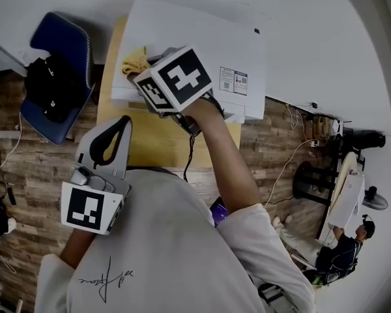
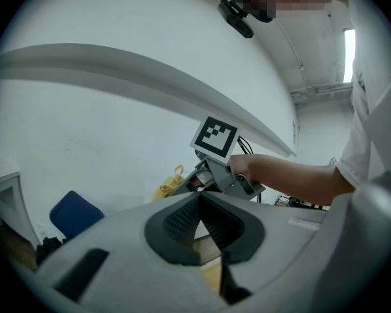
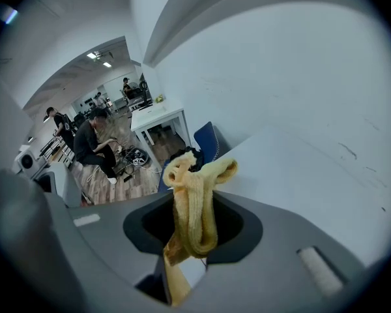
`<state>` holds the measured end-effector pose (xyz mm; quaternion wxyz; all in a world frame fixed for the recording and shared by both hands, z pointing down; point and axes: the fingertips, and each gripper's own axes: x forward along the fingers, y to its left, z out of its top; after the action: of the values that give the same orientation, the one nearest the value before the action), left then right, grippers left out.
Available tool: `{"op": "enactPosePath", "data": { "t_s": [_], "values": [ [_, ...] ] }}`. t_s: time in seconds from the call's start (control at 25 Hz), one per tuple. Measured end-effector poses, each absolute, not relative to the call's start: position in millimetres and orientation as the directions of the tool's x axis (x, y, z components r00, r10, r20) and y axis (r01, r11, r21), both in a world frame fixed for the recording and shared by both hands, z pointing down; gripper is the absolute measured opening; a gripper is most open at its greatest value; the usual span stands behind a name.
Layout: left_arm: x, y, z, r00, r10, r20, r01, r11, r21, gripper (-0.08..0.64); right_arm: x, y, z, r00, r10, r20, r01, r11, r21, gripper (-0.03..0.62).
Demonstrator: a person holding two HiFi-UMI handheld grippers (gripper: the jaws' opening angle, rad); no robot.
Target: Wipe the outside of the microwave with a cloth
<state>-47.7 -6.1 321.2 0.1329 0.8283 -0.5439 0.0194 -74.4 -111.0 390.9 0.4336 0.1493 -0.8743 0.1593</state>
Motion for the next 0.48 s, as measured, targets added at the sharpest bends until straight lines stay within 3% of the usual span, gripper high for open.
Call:
{"op": "enactPosePath", "data": {
  "t_s": [0.16,0.48],
  "values": [
    [-52,-6,321,0.401,-0.899,0.179,-0.91,-0.368,0.191,-0.008,-88,-109,387,-0.631,-0.118,0.767,-0.364,0.918,-0.159,0.123],
    [-72,-12,319,0.362,-0.915,0.177,-0.924,-0.327,0.196,-0.007,-81,-109,356,-0.81,-0.18,0.559,-0.353,0.91,-0.219,0.123]
  ]
}}
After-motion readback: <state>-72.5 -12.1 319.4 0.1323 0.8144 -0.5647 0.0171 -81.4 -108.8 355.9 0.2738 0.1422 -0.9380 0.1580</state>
